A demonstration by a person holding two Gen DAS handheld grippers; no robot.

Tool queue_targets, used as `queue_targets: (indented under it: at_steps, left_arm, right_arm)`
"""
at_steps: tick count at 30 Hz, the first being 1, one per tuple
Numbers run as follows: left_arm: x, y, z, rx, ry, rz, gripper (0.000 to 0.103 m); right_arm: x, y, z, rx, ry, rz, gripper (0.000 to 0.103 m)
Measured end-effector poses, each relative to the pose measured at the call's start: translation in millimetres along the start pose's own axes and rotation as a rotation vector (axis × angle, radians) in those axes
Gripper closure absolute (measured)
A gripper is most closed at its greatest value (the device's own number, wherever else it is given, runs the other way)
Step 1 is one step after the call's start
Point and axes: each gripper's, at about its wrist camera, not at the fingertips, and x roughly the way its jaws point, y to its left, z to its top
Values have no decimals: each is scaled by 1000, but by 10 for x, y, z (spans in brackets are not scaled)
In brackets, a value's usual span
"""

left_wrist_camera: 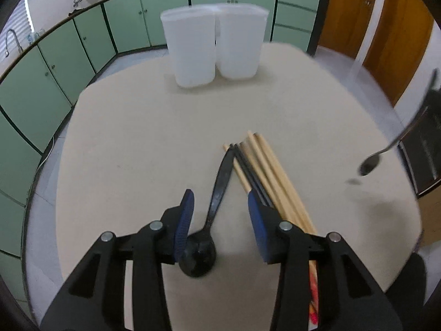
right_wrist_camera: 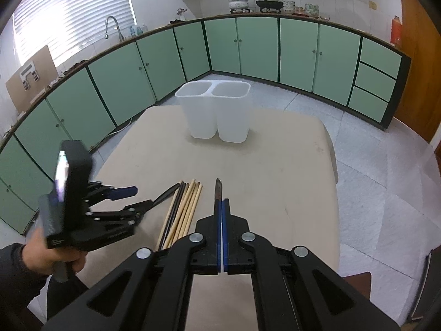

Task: Organize utensils
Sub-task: 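Carry the black spoon with the left tool while the right tool carries the metal spoon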

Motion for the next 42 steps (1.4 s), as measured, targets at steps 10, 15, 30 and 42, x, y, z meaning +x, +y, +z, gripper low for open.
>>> queue_targets:
  at_steps: [10, 15, 30, 42]
  left_arm:
    - [343, 45, 144, -21, 46, 0, 67]
    - [460, 5, 262, -19, 57, 0, 68]
    - [165, 57, 394, -48, 0, -56, 91]
    - [-618, 5, 596, -44, -146, -66, 101]
  right_arm:
    - [139, -89, 20, 16, 12, 25, 102]
    - [173, -91, 36, 16, 13, 28, 102]
    - [199, -60, 88, 12, 11, 20, 102]
    - [75, 24, 338, -10, -34, 21, 102]
